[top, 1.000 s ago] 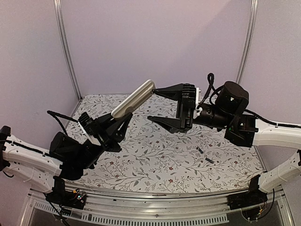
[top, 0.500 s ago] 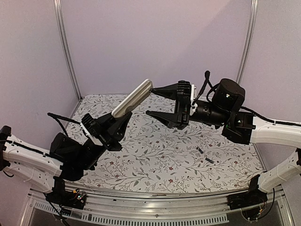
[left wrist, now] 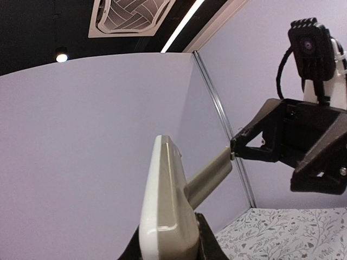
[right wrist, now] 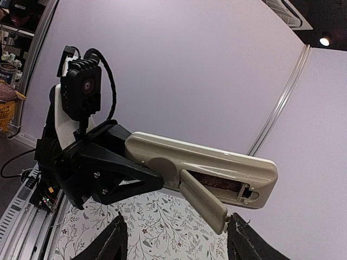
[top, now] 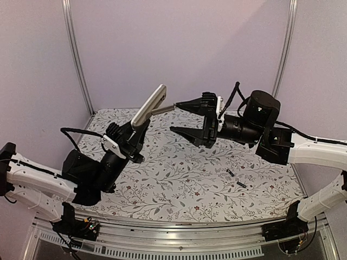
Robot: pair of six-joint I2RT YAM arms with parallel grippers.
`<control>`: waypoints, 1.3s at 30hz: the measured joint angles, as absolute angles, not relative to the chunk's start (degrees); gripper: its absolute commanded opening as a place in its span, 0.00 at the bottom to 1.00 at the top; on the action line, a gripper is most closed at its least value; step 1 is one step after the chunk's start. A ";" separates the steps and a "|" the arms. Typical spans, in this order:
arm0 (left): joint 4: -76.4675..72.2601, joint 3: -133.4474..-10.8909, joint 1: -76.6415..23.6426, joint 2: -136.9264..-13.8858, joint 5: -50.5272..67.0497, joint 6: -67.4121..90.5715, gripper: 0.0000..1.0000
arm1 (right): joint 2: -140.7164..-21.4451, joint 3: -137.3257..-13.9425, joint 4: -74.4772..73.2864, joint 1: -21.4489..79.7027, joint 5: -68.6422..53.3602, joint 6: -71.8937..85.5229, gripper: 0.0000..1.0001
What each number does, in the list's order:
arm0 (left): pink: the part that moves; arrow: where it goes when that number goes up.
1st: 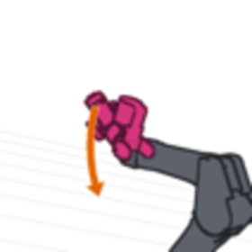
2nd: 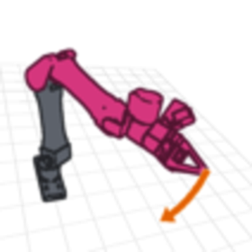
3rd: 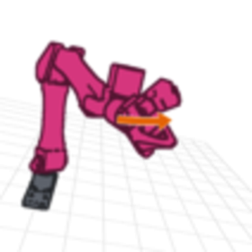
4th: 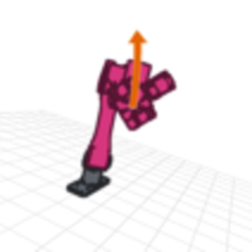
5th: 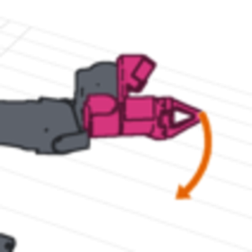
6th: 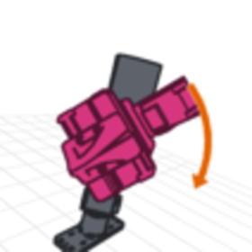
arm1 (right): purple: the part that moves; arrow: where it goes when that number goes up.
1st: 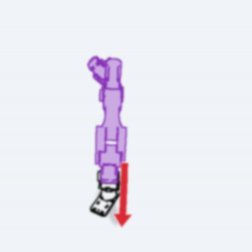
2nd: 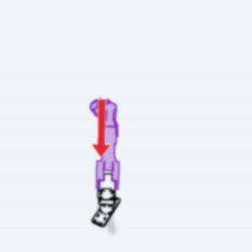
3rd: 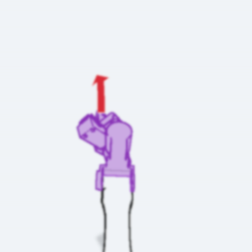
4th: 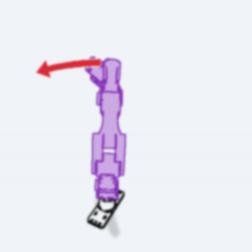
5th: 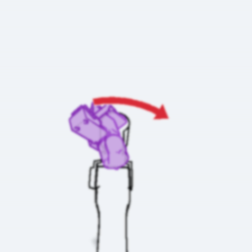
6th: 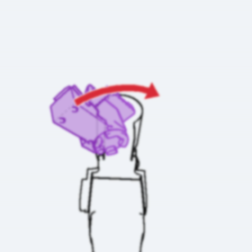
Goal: Load the batteries into the remote control
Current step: Remove the battery cover from the remote control, then pick up the battery at the center of the board.
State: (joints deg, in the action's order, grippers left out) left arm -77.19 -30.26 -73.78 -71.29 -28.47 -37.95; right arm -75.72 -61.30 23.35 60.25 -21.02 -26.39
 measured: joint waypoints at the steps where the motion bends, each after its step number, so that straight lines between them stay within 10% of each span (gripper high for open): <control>1: -77.10 -30.52 -73.21 -71.64 -29.10 -38.11 0.00 | -75.72 -61.08 23.29 60.01 -20.86 -26.11 0.62; 19: -71.55 -34.57 -64.69 -81.89 -30.72 -30.76 0.00 | -76.73 -58.67 16.71 52.38 -12.25 -14.98 0.67; 39: -35.90 -34.85 -64.53 -63.31 -19.05 2.17 0.00 | -67.70 -55.81 5.96 50.46 -19.97 -20.21 0.81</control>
State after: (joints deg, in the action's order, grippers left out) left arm -35.90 -34.85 -64.53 -63.31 -19.05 2.17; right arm -67.70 -55.81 5.96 50.46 -19.97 -20.21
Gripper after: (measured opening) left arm 0.180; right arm 0.806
